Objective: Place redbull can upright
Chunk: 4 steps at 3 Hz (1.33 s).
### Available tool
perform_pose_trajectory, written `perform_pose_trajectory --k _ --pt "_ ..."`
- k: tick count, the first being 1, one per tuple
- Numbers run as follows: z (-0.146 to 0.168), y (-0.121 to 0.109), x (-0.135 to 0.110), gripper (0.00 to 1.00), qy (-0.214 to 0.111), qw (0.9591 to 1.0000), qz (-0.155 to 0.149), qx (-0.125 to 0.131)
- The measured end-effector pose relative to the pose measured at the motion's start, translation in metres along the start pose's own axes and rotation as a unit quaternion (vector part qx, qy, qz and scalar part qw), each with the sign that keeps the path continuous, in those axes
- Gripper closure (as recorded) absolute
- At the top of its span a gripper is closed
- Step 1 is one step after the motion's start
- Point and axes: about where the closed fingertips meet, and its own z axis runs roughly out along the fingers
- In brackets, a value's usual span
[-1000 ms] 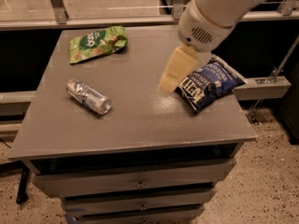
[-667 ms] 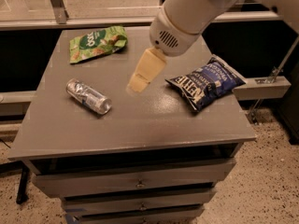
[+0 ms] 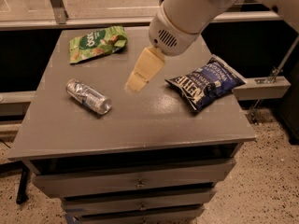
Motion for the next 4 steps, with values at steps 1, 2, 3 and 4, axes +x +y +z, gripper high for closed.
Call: perform_pose_trajectory --k 1,2,3,4 --pt "-0.002 0.001 -0.002 0.00 0.000 1.0000 -0.007 -0.006" --pt "0.021 0.009 -0.027 0.00 -0.002 0.9999 -0.006 -0.009" --pt "0.057 0.023 -0.059 0.00 0.000 0.9998 0.016 -0.011" --pt "0.096 0.036 -0.085 0.00 0.011 0.9991 0.038 -0.015"
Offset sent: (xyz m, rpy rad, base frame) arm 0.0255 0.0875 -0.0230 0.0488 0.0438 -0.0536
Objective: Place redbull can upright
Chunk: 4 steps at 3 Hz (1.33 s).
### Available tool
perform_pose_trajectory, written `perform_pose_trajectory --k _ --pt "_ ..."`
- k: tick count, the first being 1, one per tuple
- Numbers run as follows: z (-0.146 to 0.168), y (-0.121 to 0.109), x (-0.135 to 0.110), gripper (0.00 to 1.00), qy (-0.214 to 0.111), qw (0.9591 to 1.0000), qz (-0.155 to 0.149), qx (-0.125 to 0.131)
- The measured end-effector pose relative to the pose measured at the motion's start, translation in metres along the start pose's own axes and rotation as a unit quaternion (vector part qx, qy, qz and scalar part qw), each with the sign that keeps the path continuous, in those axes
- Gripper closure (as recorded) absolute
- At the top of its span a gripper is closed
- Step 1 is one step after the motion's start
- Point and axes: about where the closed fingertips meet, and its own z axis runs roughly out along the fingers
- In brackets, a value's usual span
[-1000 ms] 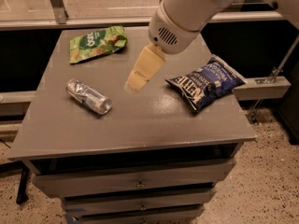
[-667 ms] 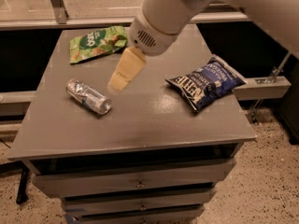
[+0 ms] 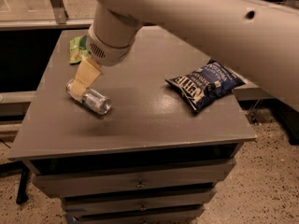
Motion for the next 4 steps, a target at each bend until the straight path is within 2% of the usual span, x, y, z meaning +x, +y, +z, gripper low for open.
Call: perform_pose_trajectory --k 2,4 --pt "0.060 0.004 -0.020 0.00 0.028 0.9993 0.009 0.022" --pt "0.089 0.010 -0.031 0.00 0.073 0.9968 0.010 0.030"
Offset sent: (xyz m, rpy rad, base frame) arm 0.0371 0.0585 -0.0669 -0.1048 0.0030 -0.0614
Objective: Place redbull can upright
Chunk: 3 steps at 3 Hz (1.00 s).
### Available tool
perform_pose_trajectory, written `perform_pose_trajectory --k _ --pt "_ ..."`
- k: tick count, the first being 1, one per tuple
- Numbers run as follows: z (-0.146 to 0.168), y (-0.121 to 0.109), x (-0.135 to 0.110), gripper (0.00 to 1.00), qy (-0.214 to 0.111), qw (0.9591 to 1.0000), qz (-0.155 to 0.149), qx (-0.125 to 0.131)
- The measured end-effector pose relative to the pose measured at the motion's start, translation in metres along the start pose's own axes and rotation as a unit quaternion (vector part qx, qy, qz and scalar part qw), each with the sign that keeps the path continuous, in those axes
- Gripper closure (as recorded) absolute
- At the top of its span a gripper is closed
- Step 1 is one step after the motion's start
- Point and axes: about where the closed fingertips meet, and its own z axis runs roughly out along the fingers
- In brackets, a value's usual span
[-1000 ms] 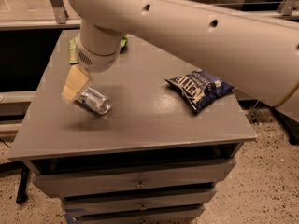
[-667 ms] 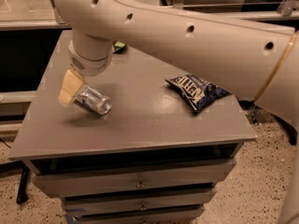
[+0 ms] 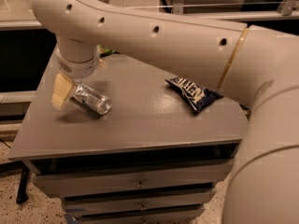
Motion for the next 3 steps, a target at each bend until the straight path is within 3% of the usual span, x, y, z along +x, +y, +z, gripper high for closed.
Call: perform_pose_trajectory --k 1,3 --pt "0.0100 0.0036 0.0012 0.17 0.022 0.9998 0.000 0.002" --pt "0.0175 0.0048 0.0019 0.64 0.039 0.9992 -0.001 0.012"
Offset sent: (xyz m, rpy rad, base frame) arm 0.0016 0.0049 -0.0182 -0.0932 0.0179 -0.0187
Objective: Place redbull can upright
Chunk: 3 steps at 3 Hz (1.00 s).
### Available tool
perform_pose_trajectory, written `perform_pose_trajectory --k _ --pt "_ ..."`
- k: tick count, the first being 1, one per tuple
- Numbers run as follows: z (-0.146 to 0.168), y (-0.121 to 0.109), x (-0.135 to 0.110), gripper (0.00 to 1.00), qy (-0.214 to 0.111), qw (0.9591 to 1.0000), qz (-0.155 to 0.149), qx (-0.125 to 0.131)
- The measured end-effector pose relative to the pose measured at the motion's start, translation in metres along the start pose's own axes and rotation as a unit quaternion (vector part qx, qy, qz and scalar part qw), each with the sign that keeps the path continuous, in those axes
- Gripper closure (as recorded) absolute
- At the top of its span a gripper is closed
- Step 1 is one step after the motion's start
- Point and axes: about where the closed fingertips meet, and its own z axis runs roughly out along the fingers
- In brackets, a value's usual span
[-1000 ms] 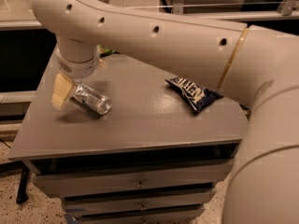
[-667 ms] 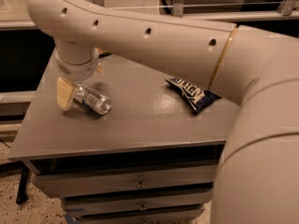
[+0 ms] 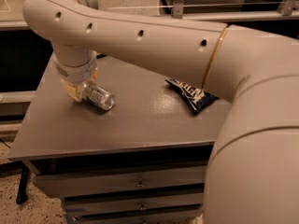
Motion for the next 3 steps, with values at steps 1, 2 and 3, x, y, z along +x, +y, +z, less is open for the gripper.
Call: perform_pose_trajectory --k 1,2,3 --pt "-0.007 -0.008 -0.006 0.87 -0.030 0.9994 0.013 -0.010" --pt "-0.020 -0.020 -0.015 1.00 -0.099 0.9941 0.023 -0.038" --pt "-0.038 -0.038 -0.028 1.00 -0.197 0.9777 0.030 -0.067"
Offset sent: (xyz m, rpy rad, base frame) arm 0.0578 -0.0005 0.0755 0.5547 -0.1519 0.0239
